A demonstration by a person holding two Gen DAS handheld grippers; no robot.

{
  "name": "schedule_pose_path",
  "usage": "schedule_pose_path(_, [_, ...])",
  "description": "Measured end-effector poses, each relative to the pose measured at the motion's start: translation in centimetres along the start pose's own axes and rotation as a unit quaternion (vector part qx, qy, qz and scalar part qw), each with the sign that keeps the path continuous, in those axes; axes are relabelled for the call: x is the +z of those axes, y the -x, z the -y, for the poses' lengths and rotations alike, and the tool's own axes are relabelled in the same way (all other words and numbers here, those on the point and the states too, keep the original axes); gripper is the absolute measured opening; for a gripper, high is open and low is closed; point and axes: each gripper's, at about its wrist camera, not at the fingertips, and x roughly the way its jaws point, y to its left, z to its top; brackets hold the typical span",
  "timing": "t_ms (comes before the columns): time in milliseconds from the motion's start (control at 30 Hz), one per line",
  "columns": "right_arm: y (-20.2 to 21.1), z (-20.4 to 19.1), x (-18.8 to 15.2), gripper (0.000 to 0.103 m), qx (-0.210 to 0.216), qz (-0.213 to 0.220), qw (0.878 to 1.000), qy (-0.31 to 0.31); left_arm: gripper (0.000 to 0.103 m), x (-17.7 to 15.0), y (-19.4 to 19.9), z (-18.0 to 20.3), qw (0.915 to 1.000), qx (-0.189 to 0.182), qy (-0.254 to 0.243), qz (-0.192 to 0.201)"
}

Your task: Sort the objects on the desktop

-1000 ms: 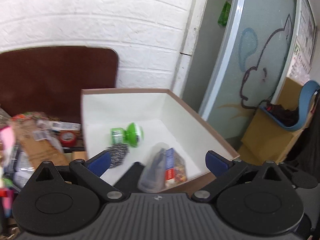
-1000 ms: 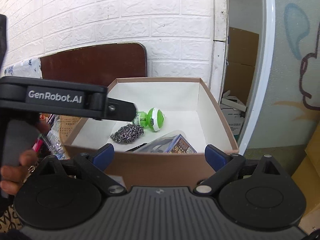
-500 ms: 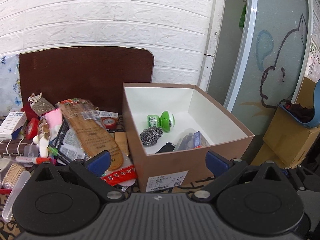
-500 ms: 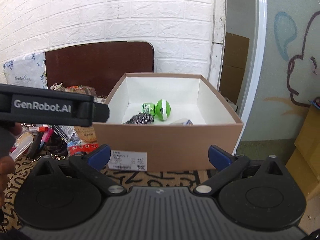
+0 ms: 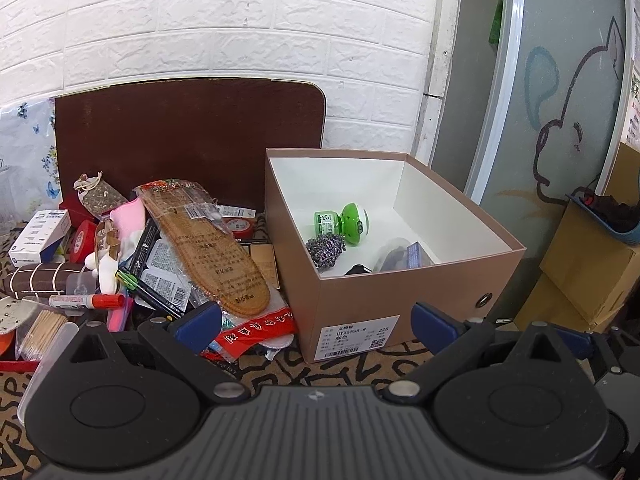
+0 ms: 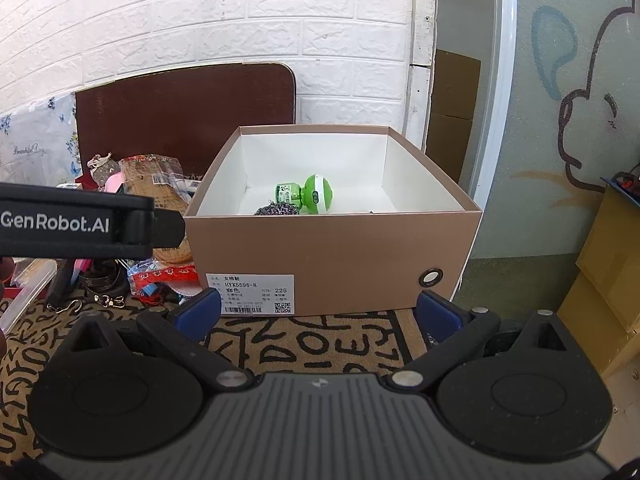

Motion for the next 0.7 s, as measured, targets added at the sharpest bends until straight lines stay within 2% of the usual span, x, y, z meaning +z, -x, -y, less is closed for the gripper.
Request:
schedule_pose_path(433, [-0.20,-0.01,-0.32,0.101,0.000,-0.002,1.000,-0.004,0.103,-0.45,-0.55,0.28,0.9999,-0.001,-0.006,-0.011])
schedule_pose_path(700, [-0.47,-0.25,-0.58,0.101,0.003,-0.007,1.000,-0.005,0.103,-0.67,-0.40,0.52,0.9997,-0.021,-0.013,-0.002])
